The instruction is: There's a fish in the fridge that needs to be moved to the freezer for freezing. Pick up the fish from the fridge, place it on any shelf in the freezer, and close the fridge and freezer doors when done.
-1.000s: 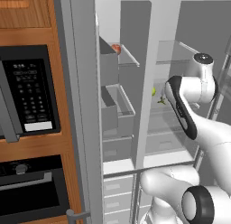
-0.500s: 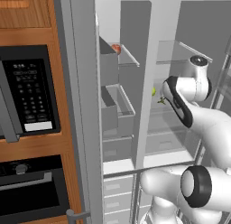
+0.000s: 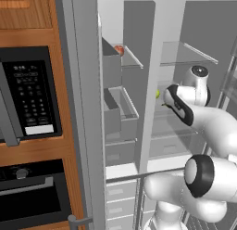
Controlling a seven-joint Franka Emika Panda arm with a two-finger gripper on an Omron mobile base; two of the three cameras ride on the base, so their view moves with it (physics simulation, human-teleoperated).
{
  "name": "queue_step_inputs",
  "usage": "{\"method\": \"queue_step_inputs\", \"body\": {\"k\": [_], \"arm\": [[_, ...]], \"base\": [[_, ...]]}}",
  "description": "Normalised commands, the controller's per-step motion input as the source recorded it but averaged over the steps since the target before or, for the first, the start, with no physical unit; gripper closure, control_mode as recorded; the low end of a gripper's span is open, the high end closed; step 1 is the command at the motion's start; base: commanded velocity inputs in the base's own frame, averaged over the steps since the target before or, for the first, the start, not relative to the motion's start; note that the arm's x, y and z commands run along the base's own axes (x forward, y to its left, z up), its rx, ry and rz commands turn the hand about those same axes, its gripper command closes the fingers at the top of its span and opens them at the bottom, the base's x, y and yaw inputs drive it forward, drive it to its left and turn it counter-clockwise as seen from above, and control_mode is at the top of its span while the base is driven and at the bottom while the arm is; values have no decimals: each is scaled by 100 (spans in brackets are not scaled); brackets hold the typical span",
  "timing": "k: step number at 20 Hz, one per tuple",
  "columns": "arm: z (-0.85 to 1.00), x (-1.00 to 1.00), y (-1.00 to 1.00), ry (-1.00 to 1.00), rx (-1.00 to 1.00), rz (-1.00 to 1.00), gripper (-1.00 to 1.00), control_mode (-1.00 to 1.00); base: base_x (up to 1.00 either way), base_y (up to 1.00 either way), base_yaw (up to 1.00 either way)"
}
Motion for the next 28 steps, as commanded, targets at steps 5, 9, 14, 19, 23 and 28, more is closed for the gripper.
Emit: {"method": "queue_step_inputs", "body": {"k": [5,9,14,19,23,28], "arm": [[-12,44,-2,7,0,0,-100,-100],[-14,44,-5,4,0,0,-100,-100],[-16,33,-14,0,0,0,-100,-100],[-26,34,0,0,0,0,-100,-100],[-21,18,0,0,0,0,-100,-100],[-15,27,0,1,0,0,-100,-100]], "base": [[0,0,0],[0,0,0],[0,0,0],[0,0,0],[0,0,0],[0,0,0]]}}
